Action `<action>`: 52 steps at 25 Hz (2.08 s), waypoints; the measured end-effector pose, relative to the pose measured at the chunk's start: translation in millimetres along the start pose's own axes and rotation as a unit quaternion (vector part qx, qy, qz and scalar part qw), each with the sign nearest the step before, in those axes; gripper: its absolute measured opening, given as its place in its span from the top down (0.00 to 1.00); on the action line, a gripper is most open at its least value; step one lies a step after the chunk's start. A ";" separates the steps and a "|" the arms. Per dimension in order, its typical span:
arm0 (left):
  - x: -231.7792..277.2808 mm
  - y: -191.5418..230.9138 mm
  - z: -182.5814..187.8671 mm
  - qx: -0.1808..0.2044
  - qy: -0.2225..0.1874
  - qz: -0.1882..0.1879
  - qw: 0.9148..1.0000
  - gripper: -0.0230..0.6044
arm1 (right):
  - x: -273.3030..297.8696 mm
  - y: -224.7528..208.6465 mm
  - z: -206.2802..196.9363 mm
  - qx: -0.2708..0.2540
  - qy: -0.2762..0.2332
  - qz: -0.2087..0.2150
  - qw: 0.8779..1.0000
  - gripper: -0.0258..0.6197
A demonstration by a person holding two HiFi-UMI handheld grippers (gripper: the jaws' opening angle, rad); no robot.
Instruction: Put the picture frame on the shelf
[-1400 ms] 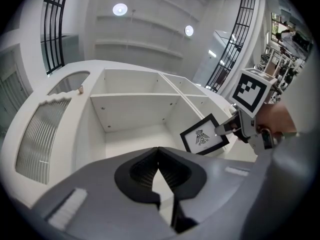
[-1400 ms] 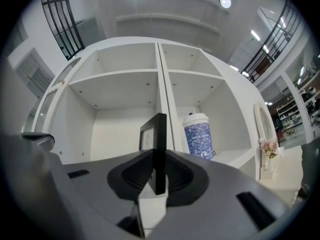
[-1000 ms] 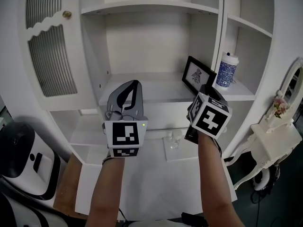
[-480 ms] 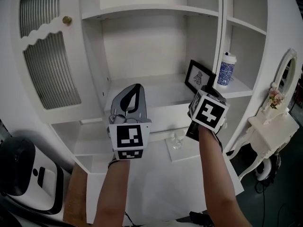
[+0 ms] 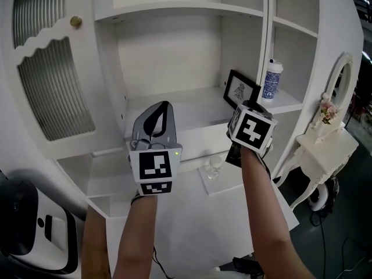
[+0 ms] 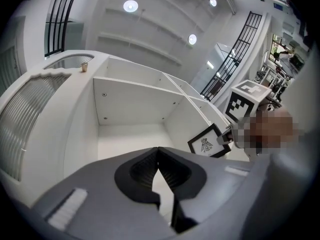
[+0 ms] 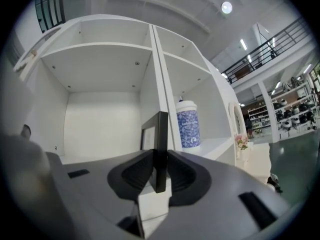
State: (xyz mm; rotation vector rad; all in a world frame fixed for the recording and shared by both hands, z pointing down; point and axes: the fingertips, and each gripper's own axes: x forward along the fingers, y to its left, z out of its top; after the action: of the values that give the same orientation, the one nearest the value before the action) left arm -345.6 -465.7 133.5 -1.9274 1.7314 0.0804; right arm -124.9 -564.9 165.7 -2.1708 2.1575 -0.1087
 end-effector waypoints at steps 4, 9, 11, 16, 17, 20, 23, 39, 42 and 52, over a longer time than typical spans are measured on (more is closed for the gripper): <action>0.6 -1.1 -3.4 -0.004 0.002 -0.009 1.000 0.95 | -1.2 2.0 -2.8 -0.002 0.001 0.004 1.000 0.80; 0.0 -0.1 -3.2 -0.007 -0.002 -0.017 1.000 0.95 | -6.5 7.2 -1.7 -0.014 -0.001 0.012 1.000 0.70; -0.5 0.5 -3.2 -0.009 -0.002 -0.018 1.000 0.95 | -8.3 8.5 -0.1 -0.021 -0.002 0.017 1.000 0.64; -4.7 -1.9 -3.3 -0.019 -0.004 -0.022 1.000 0.95 | -21.6 6.4 1.9 -0.040 -0.010 0.028 0.999 0.60; -5.7 -2.5 -2.7 -0.021 -0.005 -0.023 1.000 0.95 | -25.6 4.9 1.5 -0.043 -0.012 0.027 0.999 0.60; -9.9 -5.9 0.2 -0.024 -0.009 -0.027 0.999 0.95 | -39.5 0.7 -0.1 -0.054 -0.018 0.028 0.998 0.60; -14.3 -11.0 2.9 -0.027 -0.013 -0.032 0.999 0.95 | -54.3 -2.9 -1.7 -0.072 -0.029 0.031 0.996 0.60; -31.7 -45.4 -5.4 -0.050 -0.026 -0.060 0.997 0.95 | -106.2 -34.8 -24.5 -0.141 -0.055 0.061 0.987 0.62; -35.6 -50.7 -4.7 -0.051 -0.032 -0.065 0.996 0.95 | -113.7 -40.6 -31.4 -0.151 -0.062 0.062 0.985 0.70; -47.6 -75.4 -26.9 -0.080 -0.026 -0.088 0.993 0.95 | -140.7 -42.1 -43.0 -0.145 -0.112 0.112 0.977 0.94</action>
State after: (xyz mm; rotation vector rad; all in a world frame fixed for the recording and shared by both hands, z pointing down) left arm -291.5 -432.1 201.4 -2.1651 1.5548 0.2091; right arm -88.5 -424.3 213.7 -1.9334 2.3823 0.4701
